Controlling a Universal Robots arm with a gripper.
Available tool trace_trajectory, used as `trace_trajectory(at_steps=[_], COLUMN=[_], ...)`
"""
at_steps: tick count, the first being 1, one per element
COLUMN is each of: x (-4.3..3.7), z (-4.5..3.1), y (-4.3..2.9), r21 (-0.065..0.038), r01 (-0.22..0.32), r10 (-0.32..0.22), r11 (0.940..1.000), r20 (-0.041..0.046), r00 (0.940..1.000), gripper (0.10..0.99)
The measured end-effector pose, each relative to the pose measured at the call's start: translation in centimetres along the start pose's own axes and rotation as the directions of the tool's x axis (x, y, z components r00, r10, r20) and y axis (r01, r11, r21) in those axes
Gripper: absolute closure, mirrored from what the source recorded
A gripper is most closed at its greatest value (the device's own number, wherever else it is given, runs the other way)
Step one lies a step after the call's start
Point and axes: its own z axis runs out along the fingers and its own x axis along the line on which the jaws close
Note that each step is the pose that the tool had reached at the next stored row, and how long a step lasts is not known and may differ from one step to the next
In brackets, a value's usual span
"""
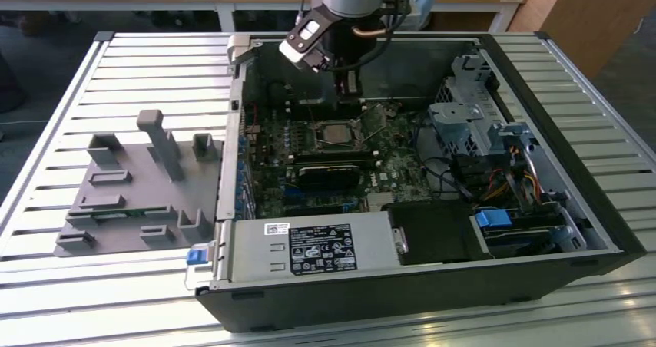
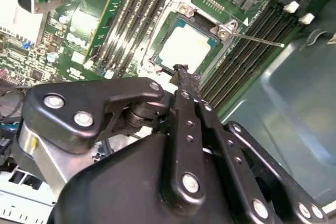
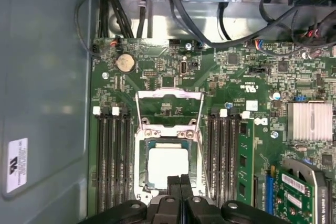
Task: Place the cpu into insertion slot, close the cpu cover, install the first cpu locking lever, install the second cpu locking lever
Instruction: 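Close the cpu cover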
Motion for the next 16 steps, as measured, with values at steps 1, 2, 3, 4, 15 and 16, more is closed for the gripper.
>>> trace_trajectory(at_steps=[1,2,3,4,15,16], x=[-0.04,-0.04,-0.04,-0.04,-0.04,-0.04], z=[0.01,0.01,0.02,0.03,0.19,0.22], y=[0.04,0.16,0.38,0.69,3.82,3.94], r21=[0.0,0.0,0.0,0.0,0.003,0.003], r01=[0.001,0.002,0.004,0.004,0.021,0.024], r10=[-0.001,-0.002,-0.004,-0.004,-0.021,-0.024], r11=[1.0,1.0,1.0,1.0,0.9998,0.9997], r20=[-0.0007,-0.0011,-0.0012,-0.0014,-0.0023,-0.0026], r00=[1.0,1.0,1.0,1.0,0.9998,0.9997], gripper=[0.973,0.973,0.973,0.973,0.973,0.973])
